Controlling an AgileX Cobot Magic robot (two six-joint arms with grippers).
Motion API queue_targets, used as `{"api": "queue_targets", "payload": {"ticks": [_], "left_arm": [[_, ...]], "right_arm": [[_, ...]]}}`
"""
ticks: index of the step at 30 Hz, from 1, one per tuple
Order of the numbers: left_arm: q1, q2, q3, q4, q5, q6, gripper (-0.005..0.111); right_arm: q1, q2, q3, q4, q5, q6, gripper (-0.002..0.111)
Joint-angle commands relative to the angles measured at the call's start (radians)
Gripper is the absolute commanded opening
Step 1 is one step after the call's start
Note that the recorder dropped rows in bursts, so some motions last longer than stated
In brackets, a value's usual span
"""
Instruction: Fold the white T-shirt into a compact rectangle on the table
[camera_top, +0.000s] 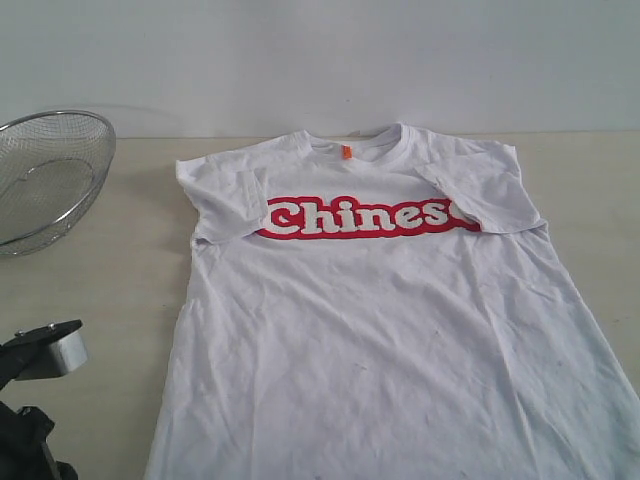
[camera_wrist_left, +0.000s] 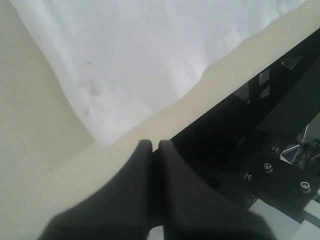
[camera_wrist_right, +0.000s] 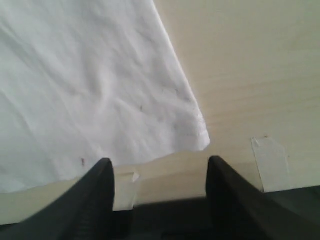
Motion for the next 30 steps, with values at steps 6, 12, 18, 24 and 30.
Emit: {"api": "queue_targets", "payload": {"ticks": [6, 12, 18, 24, 30], "left_arm": [[-0.006, 0.001, 0.004, -0.015, 0.0, 0.012, 0.004], [-0.006, 0.001, 0.004, -0.015, 0.0, 0.017, 0.004], [-0.006, 0.001, 0.004, -0.017, 0.002, 0.021, 0.004], [-0.006, 0.001, 0.004, -0.019, 0.002, 0.023, 0.004], [-0.006, 0.001, 0.004, -0.019, 0.004, 0.023, 0.004]], "right_arm": [[-0.004, 0.129, 0.0, -0.015, -0.093, -0.007, 0.05], [-0.004, 0.22, 0.0, -0.015, -0.154, -0.008, 0.05], [-0.004, 0.224, 0.0, -0.013, -0.156, -0.011, 0.05], [-0.004, 0.245, 0.0, -0.018, -0.138, -0.011, 0.05], [-0.004, 0.285, 0.003, -0.02, -0.154, -0.008, 0.05]]}}
